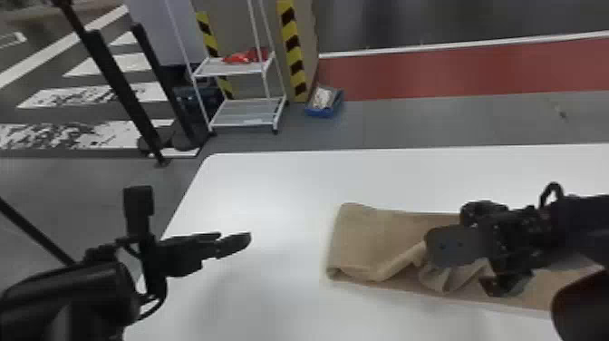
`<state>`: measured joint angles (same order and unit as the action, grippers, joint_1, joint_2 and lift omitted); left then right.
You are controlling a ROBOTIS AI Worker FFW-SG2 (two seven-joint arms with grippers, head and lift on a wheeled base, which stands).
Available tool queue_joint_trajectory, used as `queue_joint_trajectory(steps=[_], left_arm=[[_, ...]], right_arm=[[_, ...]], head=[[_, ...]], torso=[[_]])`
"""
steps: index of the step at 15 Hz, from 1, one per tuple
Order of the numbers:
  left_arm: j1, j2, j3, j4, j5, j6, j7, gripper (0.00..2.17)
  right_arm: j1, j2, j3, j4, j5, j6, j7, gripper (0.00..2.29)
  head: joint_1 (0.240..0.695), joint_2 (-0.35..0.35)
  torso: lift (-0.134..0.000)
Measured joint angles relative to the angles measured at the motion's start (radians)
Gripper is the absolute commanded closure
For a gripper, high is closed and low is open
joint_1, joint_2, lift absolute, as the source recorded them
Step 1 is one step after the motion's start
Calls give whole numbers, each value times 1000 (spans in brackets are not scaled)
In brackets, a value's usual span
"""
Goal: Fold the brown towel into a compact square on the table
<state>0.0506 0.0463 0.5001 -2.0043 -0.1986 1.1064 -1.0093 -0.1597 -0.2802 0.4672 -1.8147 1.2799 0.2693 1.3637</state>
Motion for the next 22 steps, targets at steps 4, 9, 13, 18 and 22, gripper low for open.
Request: queue_joint_trajectory(steps=[4,9,13,18,22], left_arm=[[0,2,1,8,1,-6,1,19],[0,3,2,19,5,-24,0,19],[2,3,2,19,6,-24,-2,19],[6,3,3,21,12,-36,-2,19],[6,6,3,30,14,-48,0,19]], right_arm=[[-4,2,19,5,7,7,0,154],[4,1,21,3,29,2,0,151],[-13,25,26,11,28,-3,0,154],[-25,49,47,46,67,-15,0,178],[-31,46,48,49,77,-15,0,178]], head=[[695,258],[695,256],[695,267],[695,278],[695,275]], torso=[[-124],[-124],[-124],[-124],[-124]])
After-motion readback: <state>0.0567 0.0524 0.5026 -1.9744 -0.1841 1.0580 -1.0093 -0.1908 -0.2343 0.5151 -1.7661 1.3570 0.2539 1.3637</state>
